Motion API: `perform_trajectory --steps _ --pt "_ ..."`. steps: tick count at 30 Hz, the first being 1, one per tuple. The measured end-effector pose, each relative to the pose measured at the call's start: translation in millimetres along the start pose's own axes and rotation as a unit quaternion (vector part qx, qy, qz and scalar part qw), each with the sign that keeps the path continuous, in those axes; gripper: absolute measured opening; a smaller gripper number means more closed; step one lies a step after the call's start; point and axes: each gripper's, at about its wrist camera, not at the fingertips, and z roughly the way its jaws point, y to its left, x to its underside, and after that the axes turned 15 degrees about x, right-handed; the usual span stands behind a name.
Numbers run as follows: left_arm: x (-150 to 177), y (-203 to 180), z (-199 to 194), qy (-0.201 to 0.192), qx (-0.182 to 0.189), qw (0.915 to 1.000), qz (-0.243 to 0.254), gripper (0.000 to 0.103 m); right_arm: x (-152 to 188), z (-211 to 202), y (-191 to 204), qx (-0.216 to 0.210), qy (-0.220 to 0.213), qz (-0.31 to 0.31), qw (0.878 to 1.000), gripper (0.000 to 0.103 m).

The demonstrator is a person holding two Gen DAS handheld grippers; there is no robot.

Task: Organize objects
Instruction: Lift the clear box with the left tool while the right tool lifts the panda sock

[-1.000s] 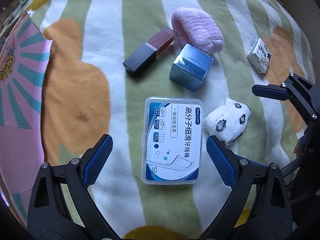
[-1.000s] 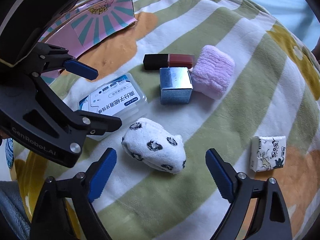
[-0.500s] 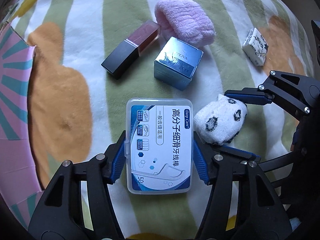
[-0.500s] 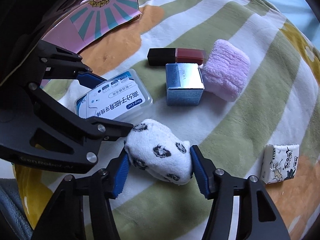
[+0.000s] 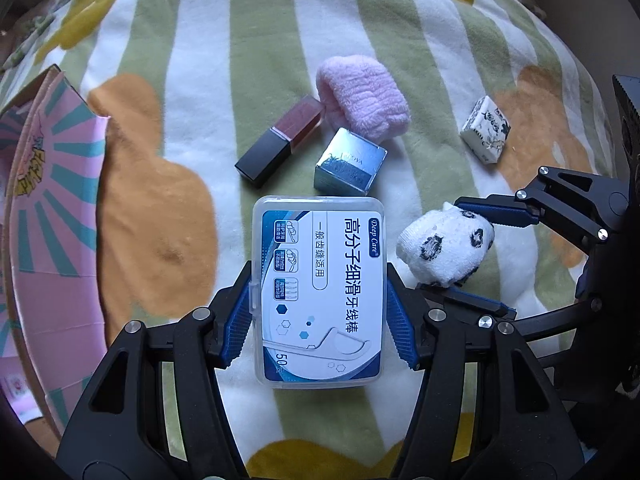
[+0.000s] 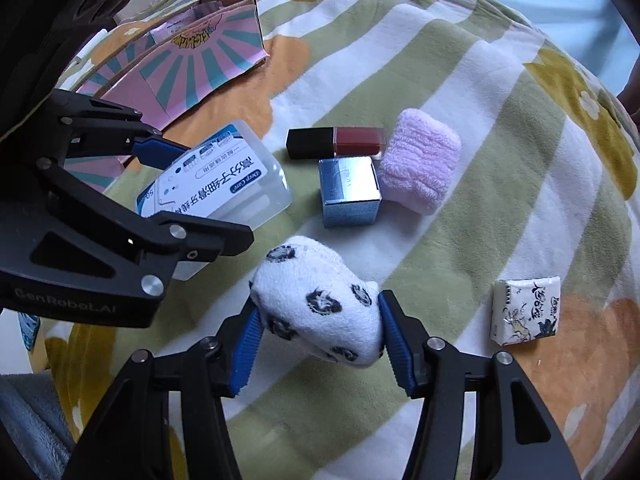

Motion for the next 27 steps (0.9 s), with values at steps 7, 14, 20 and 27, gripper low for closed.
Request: perform_trajectory --steps 7,14,20,27 --pt "-0.4 -15.3 -51.8 -0.03 0.001 0.9994 0.017 0.056 -13.7 -49.6 0.9 0.019 -0.016 0.018 1.0 0.052" --pt "7.1 -30.6 -114.8 -0.062 0.008 0.9974 0.037 0.056 -22.6 -109.3 3.6 0.045 -0.026 0.071 0.996 0.052" --pt "22.6 -37.6 -161.7 -0.084 0.014 0.9951 0.05 0.056 -30.9 -148.4 10.3 0.071 -0.024 0.15 0.986 0.052" --pt "38.4 -41.0 -199.9 -0.1 0.015 0.9926 0.068 0.056 -24.0 -185.5 11.8 0.101 0.001 0.269 0.958 0.052"
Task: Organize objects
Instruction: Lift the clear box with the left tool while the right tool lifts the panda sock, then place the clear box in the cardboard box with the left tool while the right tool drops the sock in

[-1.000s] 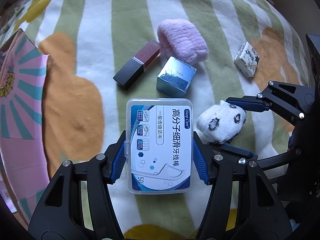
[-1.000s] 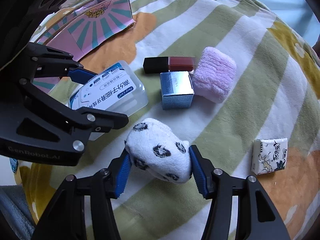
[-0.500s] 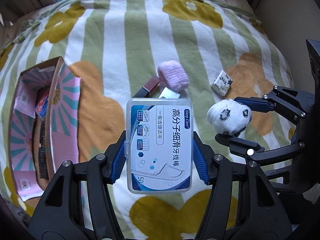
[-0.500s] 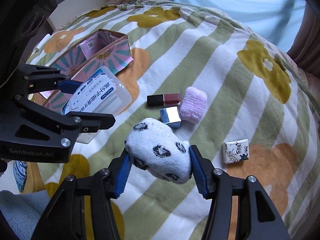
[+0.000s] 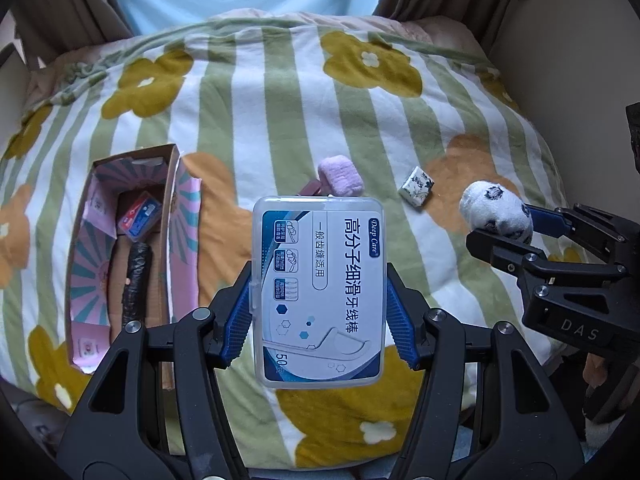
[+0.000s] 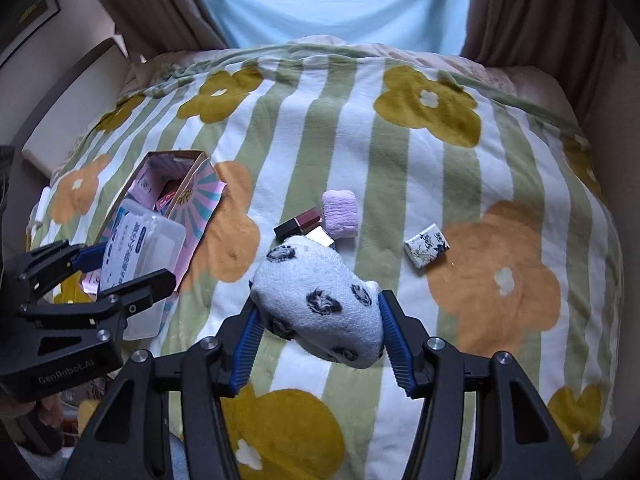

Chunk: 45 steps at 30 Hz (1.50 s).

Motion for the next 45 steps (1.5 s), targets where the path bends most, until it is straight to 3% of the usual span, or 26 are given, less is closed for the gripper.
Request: perform_trajectory --steps 8,26,45 --pt "7.6 10.9 -28.3 -0.022 -0.004 0.9998 0.004 0.056 12.2 -25.5 -0.5 0.052 0.002 0.052 0.997 0.052" --pt "20.1 39.8 -65.5 -0.037 0.006 0.9993 0.009 0.056 11.2 -53.7 39.2 0.051 -0.016 0.035 0.998 0.052" --pt "33.7 166.3 -109.0 -0.035 -0.017 0.9983 -0.044 0.056 -46.1 -48.8 176.5 -0.017 -0.032 -0.065 0.997 0.052"
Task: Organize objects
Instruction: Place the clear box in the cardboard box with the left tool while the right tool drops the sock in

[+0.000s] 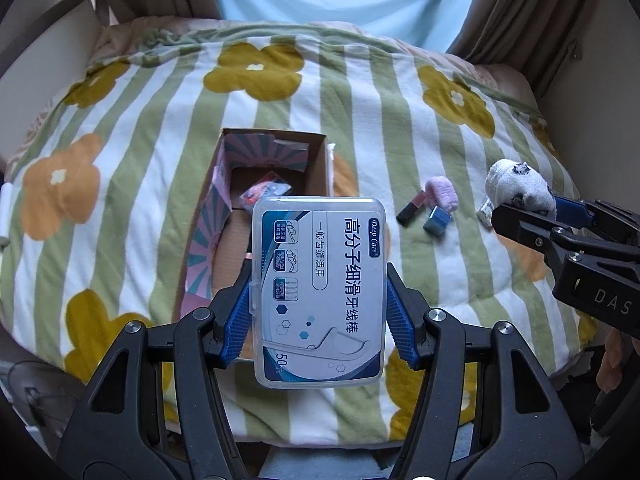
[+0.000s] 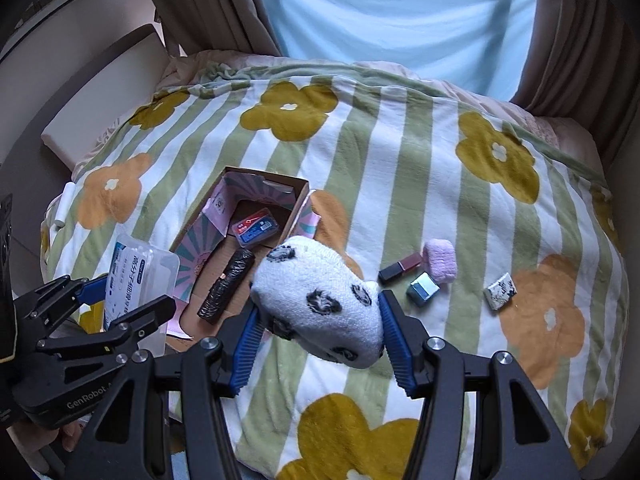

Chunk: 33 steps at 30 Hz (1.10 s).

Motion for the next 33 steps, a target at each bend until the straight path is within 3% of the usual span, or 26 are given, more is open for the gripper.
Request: perform_trajectory --steps 7,15,24,33 --pt "2.8 53.6 18.7 0.026 0.001 0.9996 -0.014 0.056 -32.1 34.2 50.0 -0.011 0.016 -0.029 0.999 0.052" --pt "6.4 98.4 71.3 0.069 0.009 0.9976 -0.003 0.056 -64.9 103.0 102.5 -0.015 0.05 -0.056 0.997 0.052" --pt "12.2 120.5 133.2 0.118 0.031 0.9921 0.027 0.056 -86.8 187.6 146.3 -0.021 0.085 -0.082 0.993 0.052" --pt "9.5 120.6 159.8 0.143 0.046 0.9872 0.054 0.056 -97.0 224.5 166.1 -0.039 0.107 -0.095 0.989 0.052"
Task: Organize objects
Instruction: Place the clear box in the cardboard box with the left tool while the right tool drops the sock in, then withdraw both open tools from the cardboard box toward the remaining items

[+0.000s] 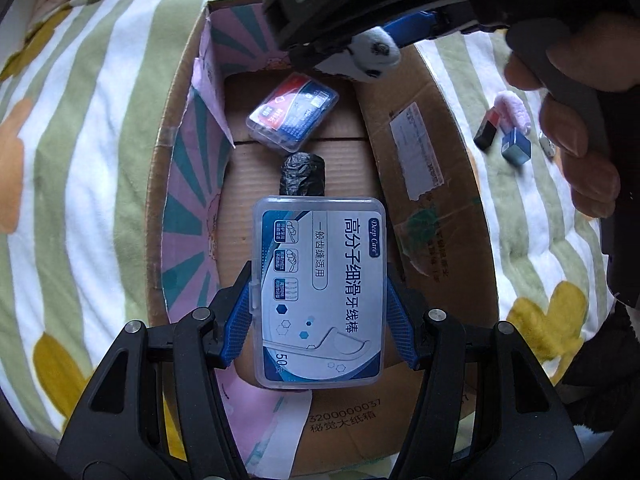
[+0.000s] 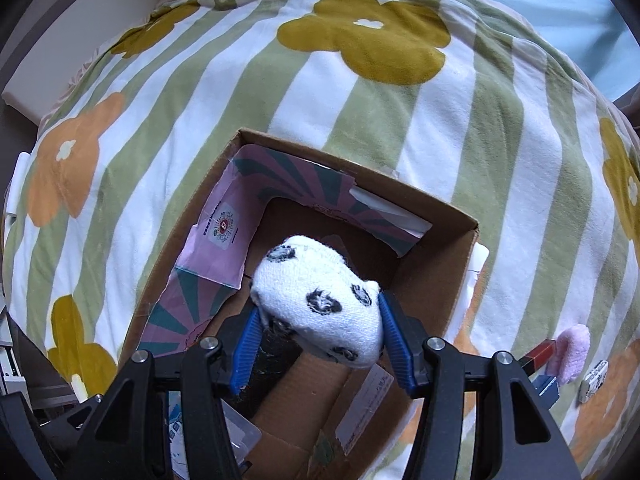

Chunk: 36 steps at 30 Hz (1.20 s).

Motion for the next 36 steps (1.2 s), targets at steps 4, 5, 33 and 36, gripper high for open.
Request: perform_trajectory --steps 4,5,33,36 --pt "-0.6 -2.9 1.5 -0.001 -0.001 0.9997 0.024 0.056 -11.6 4.4 5.2 -0.018 0.001 -0.005 1.0 0.052" --pt "-0.3 -4.7 2.0 -0.001 -0.001 0.9994 0.033 0.056 -15.0 4.4 6.1 -0.02 -0.003 -0.004 1.0 0.052" --pt "5.7 -5.7 1.4 -0.021 0.019 0.9961 0.084 0.103 -13.0 -21.1 0.5 -0.062 -0.052 -0.003 0.997 0.094" --pt "8.4 -13.6 -3.6 -0.024 0.013 0.9957 0.088 0.103 -8.3 -35.4 -2.9 -0.059 -0.06 -0.004 0.996 0.094"
